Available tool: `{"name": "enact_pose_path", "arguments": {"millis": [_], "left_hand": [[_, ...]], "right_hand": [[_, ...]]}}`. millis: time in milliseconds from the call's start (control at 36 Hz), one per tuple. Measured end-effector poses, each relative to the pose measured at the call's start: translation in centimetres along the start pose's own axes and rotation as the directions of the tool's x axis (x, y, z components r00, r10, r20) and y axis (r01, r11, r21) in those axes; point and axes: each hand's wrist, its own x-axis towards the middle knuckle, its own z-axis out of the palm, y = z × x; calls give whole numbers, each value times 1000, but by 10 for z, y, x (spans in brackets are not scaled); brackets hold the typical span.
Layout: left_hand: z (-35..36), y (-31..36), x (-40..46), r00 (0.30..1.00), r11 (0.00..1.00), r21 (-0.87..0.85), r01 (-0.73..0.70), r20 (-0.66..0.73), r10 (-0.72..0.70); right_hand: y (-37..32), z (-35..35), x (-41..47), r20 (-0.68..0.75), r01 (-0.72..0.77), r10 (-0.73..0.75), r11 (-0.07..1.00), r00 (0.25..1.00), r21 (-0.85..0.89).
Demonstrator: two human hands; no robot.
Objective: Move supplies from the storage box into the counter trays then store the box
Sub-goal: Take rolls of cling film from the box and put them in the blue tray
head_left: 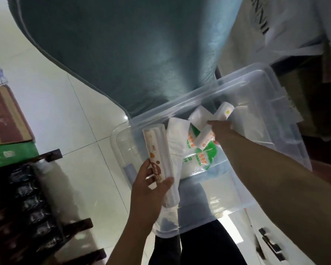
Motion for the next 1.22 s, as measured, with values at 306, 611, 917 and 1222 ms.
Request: {"name": "enact_pose_path", "arguments": {"millis": [306, 611, 917, 1222], "left_hand": [[-20, 12, -12, 1000, 1000, -10, 13, 24, -13], [-65, 34, -74, 983, 986, -23, -166, 69, 168], [-125, 22, -148, 858, 892, -98, -441, 247, 451], [-88, -8, -241, 596, 840, -123, -528, 650, 471]], "right_hand": [[22, -2, -35, 49, 80, -89, 984, 995, 157], [78, -36, -181, 82, 529, -527, 849, 846, 6], [174, -81, -355, -116, 738, -730, 657, 674, 153], [356, -123, -450, -503, 770, -594, 570, 627, 287]]}}
